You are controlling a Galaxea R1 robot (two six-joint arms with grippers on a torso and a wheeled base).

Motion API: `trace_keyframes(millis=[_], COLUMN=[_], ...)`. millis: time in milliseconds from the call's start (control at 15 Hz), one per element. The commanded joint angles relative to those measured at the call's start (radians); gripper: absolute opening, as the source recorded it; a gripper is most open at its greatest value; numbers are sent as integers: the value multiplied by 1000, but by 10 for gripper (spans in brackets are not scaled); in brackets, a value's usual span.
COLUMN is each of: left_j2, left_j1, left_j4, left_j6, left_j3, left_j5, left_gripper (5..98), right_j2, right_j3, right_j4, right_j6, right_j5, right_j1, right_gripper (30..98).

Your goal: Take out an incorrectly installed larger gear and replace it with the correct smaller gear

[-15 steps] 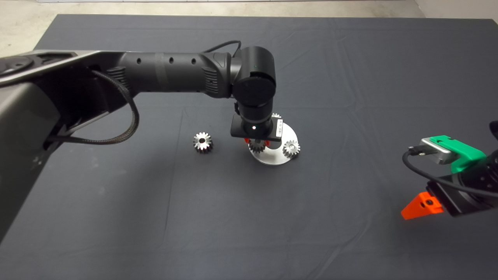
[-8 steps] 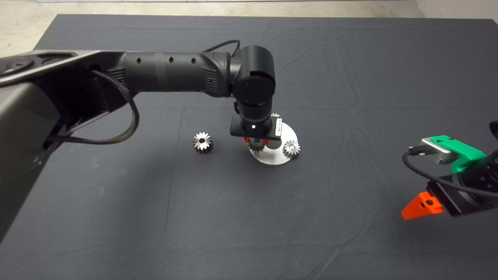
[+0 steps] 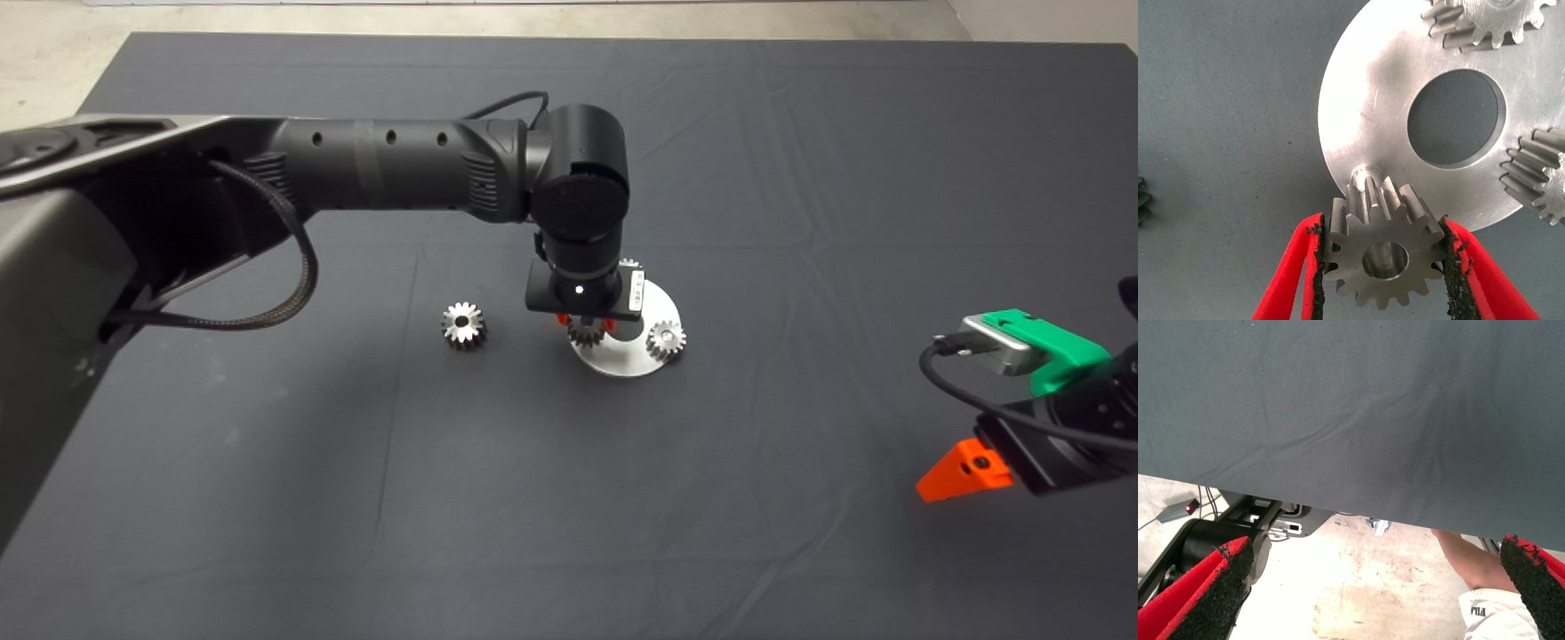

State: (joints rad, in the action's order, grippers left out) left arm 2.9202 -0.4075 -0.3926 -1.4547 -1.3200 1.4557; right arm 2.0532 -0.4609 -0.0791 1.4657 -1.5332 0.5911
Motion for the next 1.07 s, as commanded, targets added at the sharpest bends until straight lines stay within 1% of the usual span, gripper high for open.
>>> trace_keyframes(millis=[0, 133, 267, 333, 533, 667, 867, 1000], left_j2=[3, 3, 0, 0, 1, 3, 1, 1], left_j1=[-17, -14, -11, -10, -8, 6, 6, 6], left_j4=[-3, -5, -12, -22, -25, -32, -38, -62], left_j6=[-4, -4, -6, -9, -9, -9, -3, -1], left_j3=[21, 24, 50, 50, 49, 44, 38, 35], left_j5=[5, 5, 6, 6, 5, 3, 2, 3], left_gripper=[352, 352, 352, 352, 352, 352, 352, 352], right_j2=[11, 17, 17, 17, 17, 17, 17, 17], right_j3=[7, 7, 7, 7, 7, 7, 7, 7], right_j4=[-37, -39, -39, -37, -38, -39, -39, -39], right_j6=[-4, -4, -4, -4, -4, -4, -4, -4], right_j5=[-111, -111, -113, -111, -111, -111, -111, -111], right_j1=[18, 20, 18, 20, 18, 20, 20, 19], right_gripper=[977, 977, 977, 977, 977, 977, 977, 977])
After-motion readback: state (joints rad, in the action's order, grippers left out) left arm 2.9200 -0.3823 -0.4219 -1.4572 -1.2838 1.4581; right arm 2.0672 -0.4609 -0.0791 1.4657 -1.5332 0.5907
